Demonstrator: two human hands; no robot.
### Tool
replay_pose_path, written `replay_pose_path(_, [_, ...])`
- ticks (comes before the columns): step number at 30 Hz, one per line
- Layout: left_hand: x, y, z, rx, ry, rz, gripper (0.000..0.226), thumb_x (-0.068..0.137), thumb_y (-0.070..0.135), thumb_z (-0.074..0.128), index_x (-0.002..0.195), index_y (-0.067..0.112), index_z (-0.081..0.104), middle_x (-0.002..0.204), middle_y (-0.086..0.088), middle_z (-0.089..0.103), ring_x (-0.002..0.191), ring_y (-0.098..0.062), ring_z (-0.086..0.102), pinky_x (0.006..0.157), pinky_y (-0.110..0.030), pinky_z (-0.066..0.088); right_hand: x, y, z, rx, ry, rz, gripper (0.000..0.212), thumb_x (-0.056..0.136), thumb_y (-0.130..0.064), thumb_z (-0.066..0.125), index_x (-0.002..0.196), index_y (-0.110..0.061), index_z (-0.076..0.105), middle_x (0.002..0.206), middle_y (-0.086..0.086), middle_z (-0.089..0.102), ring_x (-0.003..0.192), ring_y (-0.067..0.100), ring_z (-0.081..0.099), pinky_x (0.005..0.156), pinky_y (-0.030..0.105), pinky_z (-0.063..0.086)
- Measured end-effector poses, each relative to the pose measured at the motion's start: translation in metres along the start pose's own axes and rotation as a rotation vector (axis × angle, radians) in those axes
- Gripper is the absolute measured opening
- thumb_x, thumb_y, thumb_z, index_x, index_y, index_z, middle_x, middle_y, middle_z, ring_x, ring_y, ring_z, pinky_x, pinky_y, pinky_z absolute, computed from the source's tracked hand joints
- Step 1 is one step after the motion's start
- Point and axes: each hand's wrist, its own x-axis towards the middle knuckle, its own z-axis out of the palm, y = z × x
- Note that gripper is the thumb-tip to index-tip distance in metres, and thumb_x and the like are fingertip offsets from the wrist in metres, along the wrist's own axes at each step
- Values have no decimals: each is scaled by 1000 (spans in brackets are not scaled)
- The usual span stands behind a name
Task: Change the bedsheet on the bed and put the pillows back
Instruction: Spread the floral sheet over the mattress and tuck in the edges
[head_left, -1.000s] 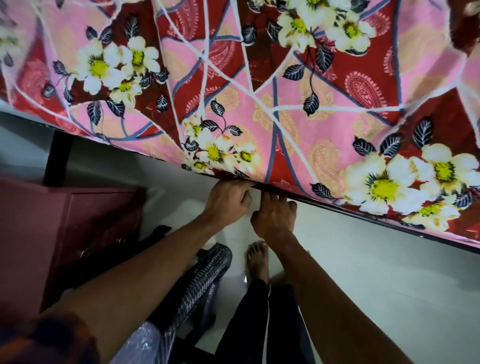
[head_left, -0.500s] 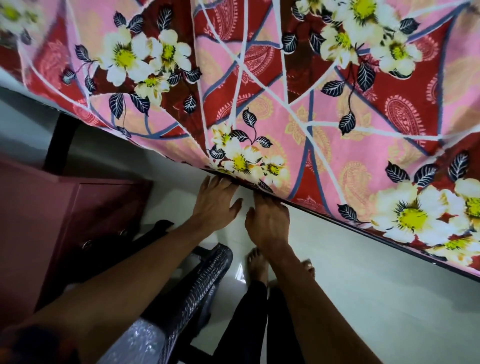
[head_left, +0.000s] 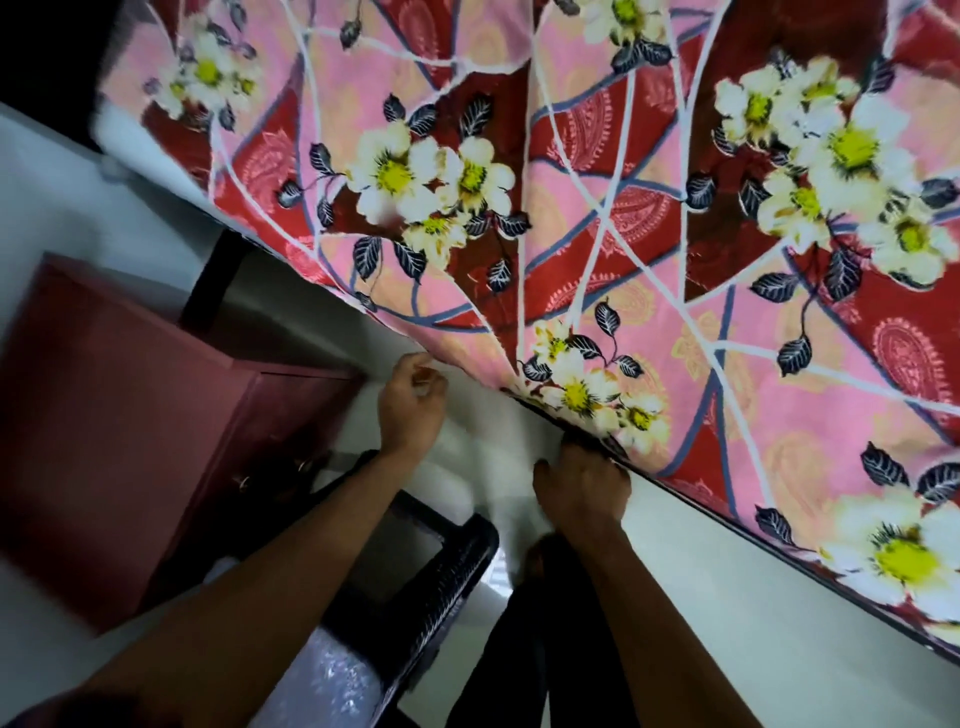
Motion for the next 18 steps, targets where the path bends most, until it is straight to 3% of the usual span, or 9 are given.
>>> replay_pose_path(1, [14,2,-9,-41,17,-64,27,89,13,65,116,9,64,98,-5,70,87,-21,64,73,-6,44,-5,-8,-3,10,-20,-36,43,90,-49,51,116,-18,67,106,7,72,99,31,68,88,38,52])
replay_pose_path(3, [50,4,-28,-177,21,-227,34,90,17,60,122,6,59,102,-8,69,91,-25,67,85,-27,52,-15,-29,-9,63,-92,-132,42,95,-51,49,122,-24,66,113,3,72,105,27,67,87,35,52])
replay_pose_path(5, [85,9,-45,-320,-21,-387,23,95,11,53,117,4,56,86,-6,64,71,-19,66,72,-49,56,-17,-53,-11,137,-160,-230,44,97,-50,48,134,-29,60,124,-1,69,115,24,65,92,34,50])
replay_pose_path(6, [99,14,-52,-376,-12,-431,17,96,8,50,110,2,57,75,-5,60,61,-18,62,61,-53,54,-13,-63,-13,161,-184,-279,44,98,-49,47,137,-30,57,128,-2,67,119,22,63,96,34,49])
replay_pose_path(8, [124,30,-66,-445,106,-497,18,96,11,47,82,9,59,63,-6,52,48,-17,52,49,-33,46,4,-87,-20,172,-218,-397,43,100,-44,44,139,-30,55,133,-4,65,122,19,60,100,32,45])
replay_pose_path(10, [146,40,-78,-495,212,-523,31,98,27,49,70,17,57,58,-4,53,40,-17,49,44,-23,38,20,-116,-34,188,-200,-559,40,100,-40,44,136,-29,58,129,-5,66,118,18,61,97,32,46])
replay_pose_path(12, [161,38,-85,-454,256,-526,30,93,41,53,79,16,61,67,-7,60,51,-24,59,50,-27,45,34,-144,-52,285,-116,-691,38,93,-36,46,123,-26,67,116,-4,72,105,20,68,88,34,54])
replay_pose_path(15, [179,24,-94,-280,390,-532,44,82,47,49,94,9,69,96,-22,69,88,-42,68,73,-43,56,67,-187,-79,343,23,-803,38,87,-30,48,116,-23,72,105,0,74,95,23,68,83,34,56])
replay_pose_path(18, [185,8,-96,-158,358,-573,41,91,42,48,100,10,72,101,-19,72,94,-38,68,84,-47,57,102,-232,-108,334,209,-892,40,82,-27,48,113,-18,72,103,4,72,96,27,64,82,35,54])
